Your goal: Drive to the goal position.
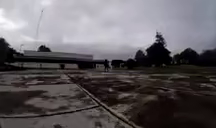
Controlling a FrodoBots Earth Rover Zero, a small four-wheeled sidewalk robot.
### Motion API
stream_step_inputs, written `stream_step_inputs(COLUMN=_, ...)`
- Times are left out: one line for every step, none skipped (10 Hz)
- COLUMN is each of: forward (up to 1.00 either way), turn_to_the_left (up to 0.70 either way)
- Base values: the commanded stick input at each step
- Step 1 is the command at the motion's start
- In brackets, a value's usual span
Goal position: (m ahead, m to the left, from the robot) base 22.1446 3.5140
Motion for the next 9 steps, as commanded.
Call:
stream_step_inputs(forward=0.70, turn_to_the_left=0.00)
stream_step_inputs(forward=0.70, turn_to_the_left=0.00)
stream_step_inputs(forward=0.70, turn_to_the_left=0.00)
stream_step_inputs(forward=0.70, turn_to_the_left=0.00)
stream_step_inputs(forward=0.70, turn_to_the_left=0.00)
stream_step_inputs(forward=0.70, turn_to_the_left=0.00)
stream_step_inputs(forward=0.70, turn_to_the_left=0.00)
stream_step_inputs(forward=0.70, turn_to_the_left=0.00)
stream_step_inputs(forward=0.70, turn_to_the_left=0.00)
